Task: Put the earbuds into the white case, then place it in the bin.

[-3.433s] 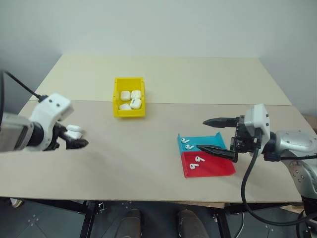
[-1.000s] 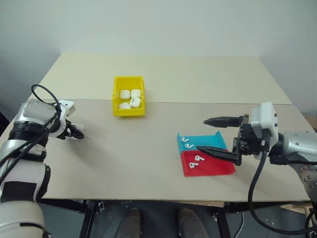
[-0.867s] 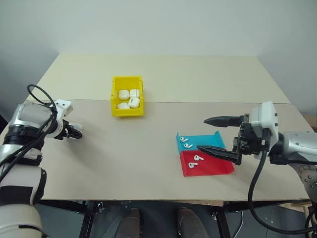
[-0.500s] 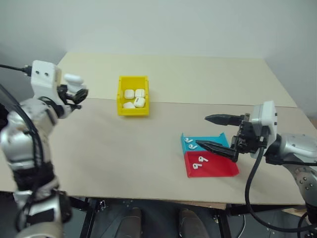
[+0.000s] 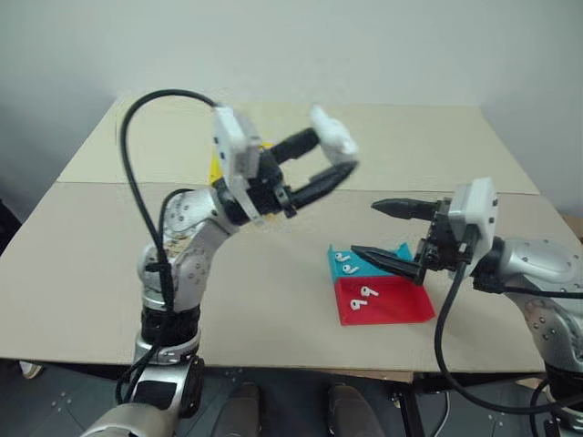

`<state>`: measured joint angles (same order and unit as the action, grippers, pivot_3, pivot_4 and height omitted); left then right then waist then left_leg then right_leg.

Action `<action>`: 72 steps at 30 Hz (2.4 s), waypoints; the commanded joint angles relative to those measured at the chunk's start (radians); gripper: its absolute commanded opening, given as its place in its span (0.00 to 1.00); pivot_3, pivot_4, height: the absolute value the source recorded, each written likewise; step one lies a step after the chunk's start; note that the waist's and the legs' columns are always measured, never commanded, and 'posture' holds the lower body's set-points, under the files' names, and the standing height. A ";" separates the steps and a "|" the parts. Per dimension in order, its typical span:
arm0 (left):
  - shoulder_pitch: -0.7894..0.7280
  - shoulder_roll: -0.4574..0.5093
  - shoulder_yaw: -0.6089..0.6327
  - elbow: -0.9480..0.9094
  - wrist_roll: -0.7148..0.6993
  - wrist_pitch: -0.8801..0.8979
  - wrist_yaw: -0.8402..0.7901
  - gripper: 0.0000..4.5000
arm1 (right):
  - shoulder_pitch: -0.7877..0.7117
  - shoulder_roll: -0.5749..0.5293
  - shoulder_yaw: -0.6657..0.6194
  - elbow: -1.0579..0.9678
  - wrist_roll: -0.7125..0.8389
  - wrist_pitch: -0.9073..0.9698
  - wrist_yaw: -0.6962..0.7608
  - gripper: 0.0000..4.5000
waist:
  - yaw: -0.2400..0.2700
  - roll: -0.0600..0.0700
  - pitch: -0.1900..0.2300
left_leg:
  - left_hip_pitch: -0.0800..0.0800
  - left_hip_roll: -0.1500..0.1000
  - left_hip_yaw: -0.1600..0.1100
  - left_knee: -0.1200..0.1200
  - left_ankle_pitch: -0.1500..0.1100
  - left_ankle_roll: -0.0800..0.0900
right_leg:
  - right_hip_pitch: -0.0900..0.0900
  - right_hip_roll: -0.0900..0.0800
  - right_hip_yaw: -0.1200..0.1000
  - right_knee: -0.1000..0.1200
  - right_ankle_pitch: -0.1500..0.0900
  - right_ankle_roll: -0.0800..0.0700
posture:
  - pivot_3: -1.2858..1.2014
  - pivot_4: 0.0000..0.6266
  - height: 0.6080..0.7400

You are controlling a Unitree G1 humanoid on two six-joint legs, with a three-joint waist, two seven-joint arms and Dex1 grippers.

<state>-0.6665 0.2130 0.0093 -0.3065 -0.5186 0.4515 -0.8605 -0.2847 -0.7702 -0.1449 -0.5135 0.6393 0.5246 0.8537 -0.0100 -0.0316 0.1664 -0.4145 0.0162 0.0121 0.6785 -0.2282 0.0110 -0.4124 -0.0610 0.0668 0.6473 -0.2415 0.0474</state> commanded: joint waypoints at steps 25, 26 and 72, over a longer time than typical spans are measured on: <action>0.188 0.042 -0.036 0.122 -0.060 -0.284 -0.228 0.62 | -0.255 -0.289 0.603 -0.084 -0.609 0.103 0.263 0.48 | -0.002 0.001 0.000 | 0.007 0.002 -0.001 0.000 0.000 0.000 | 0.006 0.001 0.000 -0.003 -0.001 0.000 | 0.52 0.24 1.00; 0.191 0.040 -0.039 0.117 -0.062 -0.283 -0.223 0.62 | -0.266 -0.283 0.623 -0.077 -0.632 0.102 0.271 0.48 | 0.000 0.001 0.000 | 0.007 0.002 -0.001 0.000 0.000 0.000 | 0.006 0.000 0.000 -0.003 -0.001 0.000 | 0.52 0.24 1.00; 0.159 0.073 -0.076 0.069 -0.128 -0.229 -0.190 0.62 | -0.067 0.169 -0.212 -0.059 -0.076 0.181 0.258 0.14 | 0.006 0.001 0.000 | 0.007 0.001 -0.007 -0.001 0.000 0.000 | 0.010 0.000 -0.003 -0.006 0.000 0.000 | 0.52 0.24 1.00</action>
<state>-0.4805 0.2955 -0.0590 -0.2211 -0.6307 0.2218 -1.0511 -0.3514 -0.6301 -0.2449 -0.5425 0.4472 0.7210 1.1513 -0.0037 -0.0309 0.1663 -0.4076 0.0177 0.0047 0.6774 -0.2286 0.0114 -0.4027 -0.0607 0.0635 0.6415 -0.2417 0.0474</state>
